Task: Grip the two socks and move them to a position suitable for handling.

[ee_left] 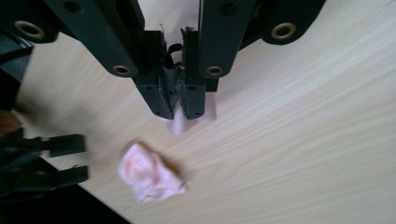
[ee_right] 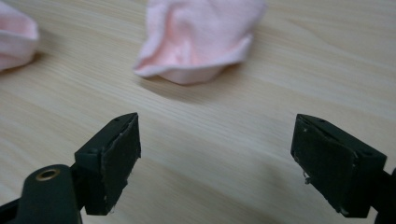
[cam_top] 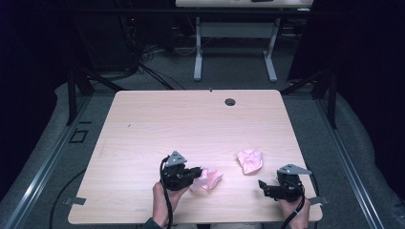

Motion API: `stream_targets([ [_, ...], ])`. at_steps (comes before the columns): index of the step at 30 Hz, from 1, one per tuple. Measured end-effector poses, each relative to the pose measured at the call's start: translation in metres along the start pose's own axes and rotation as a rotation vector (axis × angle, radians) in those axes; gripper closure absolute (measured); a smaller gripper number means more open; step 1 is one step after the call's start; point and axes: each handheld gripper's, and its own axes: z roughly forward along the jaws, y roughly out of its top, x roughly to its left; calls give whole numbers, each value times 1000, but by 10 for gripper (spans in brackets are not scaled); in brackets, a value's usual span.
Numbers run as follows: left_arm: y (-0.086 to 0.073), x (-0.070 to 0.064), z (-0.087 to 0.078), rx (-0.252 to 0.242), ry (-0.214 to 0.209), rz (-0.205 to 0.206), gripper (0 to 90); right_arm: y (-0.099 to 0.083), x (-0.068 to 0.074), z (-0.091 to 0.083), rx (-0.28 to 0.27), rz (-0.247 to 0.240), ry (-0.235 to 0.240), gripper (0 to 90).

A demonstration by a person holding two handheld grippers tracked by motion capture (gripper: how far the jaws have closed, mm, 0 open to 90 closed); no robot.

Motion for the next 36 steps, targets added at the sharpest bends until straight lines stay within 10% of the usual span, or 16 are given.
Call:
stream_targets([
  [3,-12,28,6,34,82,-80,688,17,21,1,-4,-62,45,156],
  [8,-19,37,0,37,163,-100,500,32,39,7,10,-108,100,162],
  [15,-10,17,8,83,205,53,419,58,71,21,26,-162,212,162],
  [22,-8,6,34,194,218,150,485,84,112,45,36,-215,332,212],
  [29,-11,5,43,240,262,230,714,70,131,79,173,-252,276,650],
  [36,-13,18,35,176,185,142,818,65,122,77,163,-227,280,851],
])
